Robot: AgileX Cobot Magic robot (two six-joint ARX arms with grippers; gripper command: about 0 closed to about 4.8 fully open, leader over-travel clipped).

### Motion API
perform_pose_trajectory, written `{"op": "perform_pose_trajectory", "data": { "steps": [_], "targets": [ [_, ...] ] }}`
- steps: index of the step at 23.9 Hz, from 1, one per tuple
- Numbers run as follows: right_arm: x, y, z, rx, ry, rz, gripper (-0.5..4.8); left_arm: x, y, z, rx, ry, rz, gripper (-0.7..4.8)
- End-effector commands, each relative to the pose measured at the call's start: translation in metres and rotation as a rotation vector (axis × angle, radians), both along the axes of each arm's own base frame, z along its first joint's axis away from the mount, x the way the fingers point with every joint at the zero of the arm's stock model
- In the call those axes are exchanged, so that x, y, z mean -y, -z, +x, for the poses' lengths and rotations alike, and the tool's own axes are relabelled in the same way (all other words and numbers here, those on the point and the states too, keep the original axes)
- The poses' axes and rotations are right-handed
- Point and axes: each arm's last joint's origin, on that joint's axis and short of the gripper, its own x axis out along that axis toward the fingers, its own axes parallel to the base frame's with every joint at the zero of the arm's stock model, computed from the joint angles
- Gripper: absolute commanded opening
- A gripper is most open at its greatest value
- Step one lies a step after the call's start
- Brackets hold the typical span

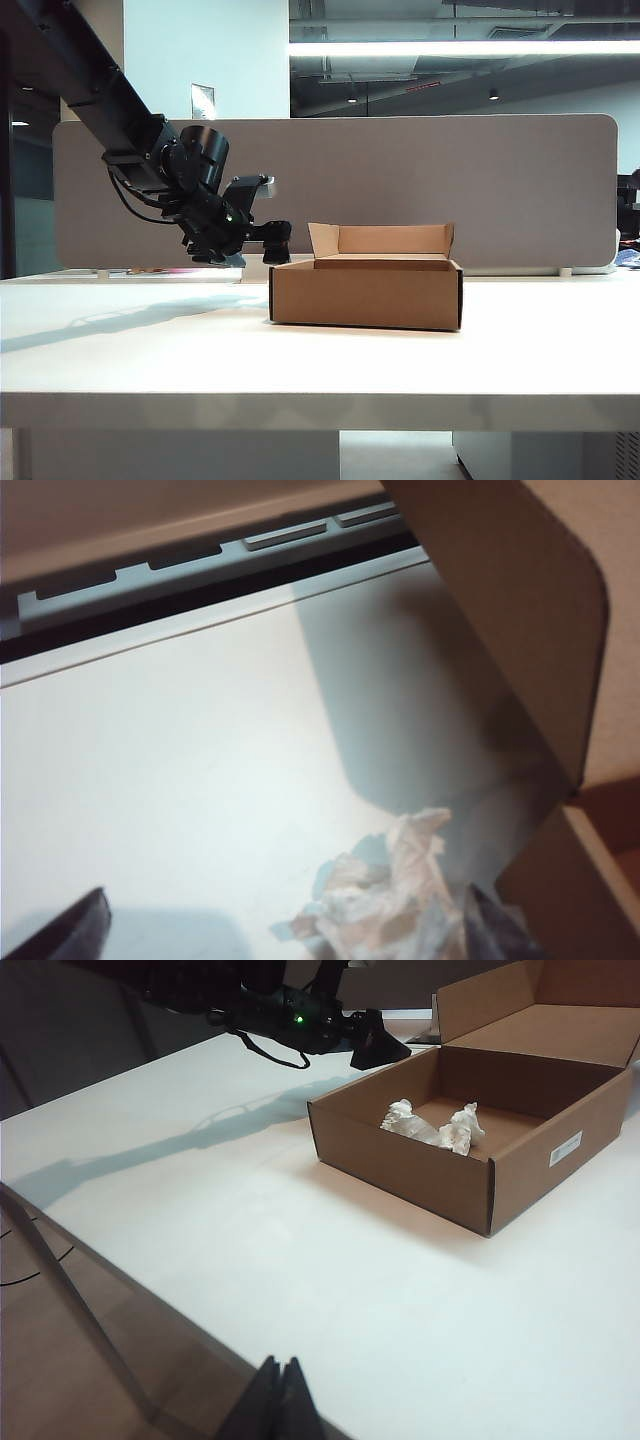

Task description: Pick up all the paper balls on the table and put them in the paper box.

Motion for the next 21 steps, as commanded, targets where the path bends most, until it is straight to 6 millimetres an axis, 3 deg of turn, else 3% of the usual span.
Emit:
{"op": "perform_pose_trajectory", "data": {
  "steps": [1, 8, 15, 16, 18, 19, 21],
  "targets": [
    [0.0, 0.0, 0.0, 0.01, -0.004, 0.001, -0.05, 0.004, -0.007, -0.001, 0.039, 0.07, 0.028, 4.21],
    [0.0, 0.0, 0.0, 0.01, -0.004, 0.001, -0.05, 0.005, -0.001, -0.002, 0.057, 0.163, 0.112, 4.17],
    [0.0, 0.0, 0.0, -0.008, -0.005, 0.023, -0.05, 0.006, 0.01, 0.001, 0.077, 0.169, 0.105, 3.7],
    [0.0, 0.0, 0.0, -0.007, -0.005, 0.023, -0.05, 0.006, 0.011, 0.001, 0.078, 0.173, 0.103, 3.38],
    [0.0, 0.0, 0.0, -0.008, -0.005, 0.023, -0.05, 0.007, 0.012, 0.002, 0.081, 0.173, 0.103, 2.19],
    [0.0, 0.0, 0.0, -0.008, -0.005, 0.023, -0.05, 0.007, 0.012, 0.002, 0.085, 0.184, 0.096, 1.23],
    [0.0, 0.0, 0.0, -0.007, -0.005, 0.023, -0.05, 0.007, 0.011, 0.002, 0.095, 0.196, 0.088, 0.31]
  ]
}}
